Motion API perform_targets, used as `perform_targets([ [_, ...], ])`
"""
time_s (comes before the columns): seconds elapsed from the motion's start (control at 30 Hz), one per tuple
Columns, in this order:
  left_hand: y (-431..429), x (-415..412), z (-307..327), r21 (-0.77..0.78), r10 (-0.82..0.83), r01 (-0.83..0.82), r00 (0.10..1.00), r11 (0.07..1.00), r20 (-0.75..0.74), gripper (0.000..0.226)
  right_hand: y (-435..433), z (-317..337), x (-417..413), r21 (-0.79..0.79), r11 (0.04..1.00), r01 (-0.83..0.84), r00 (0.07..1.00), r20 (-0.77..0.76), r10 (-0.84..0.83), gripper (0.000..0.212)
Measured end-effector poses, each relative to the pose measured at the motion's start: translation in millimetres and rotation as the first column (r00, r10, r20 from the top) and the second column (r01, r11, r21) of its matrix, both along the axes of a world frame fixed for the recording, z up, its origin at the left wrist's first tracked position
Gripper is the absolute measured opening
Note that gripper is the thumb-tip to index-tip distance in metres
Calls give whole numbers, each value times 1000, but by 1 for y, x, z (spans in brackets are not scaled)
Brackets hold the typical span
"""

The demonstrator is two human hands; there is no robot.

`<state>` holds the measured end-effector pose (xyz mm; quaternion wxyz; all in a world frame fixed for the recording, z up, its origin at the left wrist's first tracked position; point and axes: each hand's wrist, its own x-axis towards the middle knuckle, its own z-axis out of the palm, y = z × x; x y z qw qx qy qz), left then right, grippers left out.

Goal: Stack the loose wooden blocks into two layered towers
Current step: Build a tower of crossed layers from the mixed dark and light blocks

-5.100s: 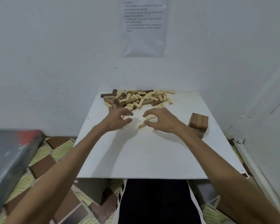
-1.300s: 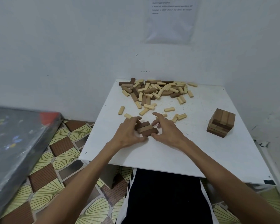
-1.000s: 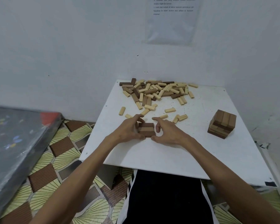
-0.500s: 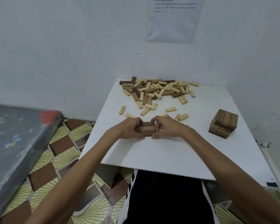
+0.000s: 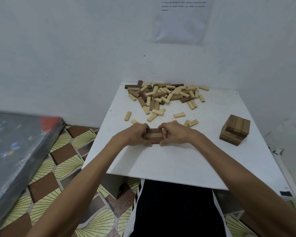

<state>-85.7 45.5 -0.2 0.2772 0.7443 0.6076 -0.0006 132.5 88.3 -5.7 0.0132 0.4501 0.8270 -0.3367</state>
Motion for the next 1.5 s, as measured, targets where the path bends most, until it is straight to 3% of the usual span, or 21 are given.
perform_targets([
  [0.23,1,1,-2,-14,4,-4,999,1000,-32,62,3,0,-1,15,1000,-28,999,45,27,71],
  [0.4,2,0,-1,103,8,-5,1000,995,-28,68,1,3,-1,111,993,-44,997,70,37,64],
  [0.6,5,-5,-4,151,-37,44,998,988,-49,69,0,-3,3,197,975,-102,994,58,92,79],
  [0.73,4,-6,-4,184,-56,59,998,981,-22,80,-2,-10,9,184,981,-54,997,-44,63,96],
  [1.1,0,-2,-3,260,-110,63,979,963,169,73,-6,-2,30,245,969,-12,996,-82,33,93],
  [1.5,56,78,45,333,-335,274,932,902,141,70,0,48,116,332,930,157,986,-108,-128,91],
])
